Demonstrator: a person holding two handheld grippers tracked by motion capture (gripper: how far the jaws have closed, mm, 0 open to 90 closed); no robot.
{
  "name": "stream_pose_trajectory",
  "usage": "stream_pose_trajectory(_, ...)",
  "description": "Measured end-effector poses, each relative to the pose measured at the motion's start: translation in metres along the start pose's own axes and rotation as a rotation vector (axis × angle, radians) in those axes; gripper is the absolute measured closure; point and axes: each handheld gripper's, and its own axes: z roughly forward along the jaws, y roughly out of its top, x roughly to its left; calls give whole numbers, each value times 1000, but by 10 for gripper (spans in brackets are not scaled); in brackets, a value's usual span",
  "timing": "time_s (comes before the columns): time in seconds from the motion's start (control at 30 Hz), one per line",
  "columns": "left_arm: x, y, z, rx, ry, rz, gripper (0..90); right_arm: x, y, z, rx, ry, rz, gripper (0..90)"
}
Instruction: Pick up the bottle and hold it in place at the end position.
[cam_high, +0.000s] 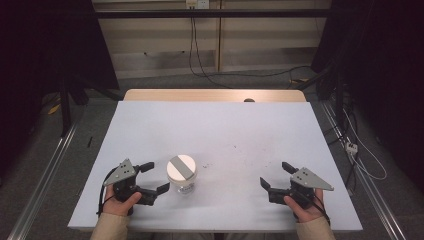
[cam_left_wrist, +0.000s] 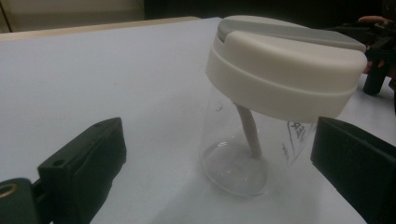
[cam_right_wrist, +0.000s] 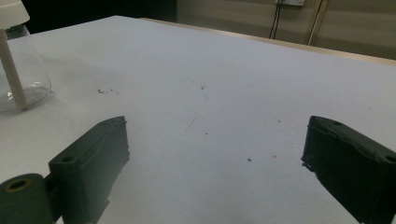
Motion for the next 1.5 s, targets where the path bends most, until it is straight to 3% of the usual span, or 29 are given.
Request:
stream_pose_trajectory(0.4,-10,1,15,55,-40,17,40,0,0,1,2,0,-1,67)
stream_pose_trajectory(0.67,-18,4,29,80,-26,40,46,0,0,1,3,0,1,68)
stream_pose_trajectory(1.2,-29,8,56,105,17,37,48,0,0,1,-4,3,2,69)
stream_pose_trajectory(1.5,-32,9,62,111,37,43,73,0,0,1,-3,2,0,70)
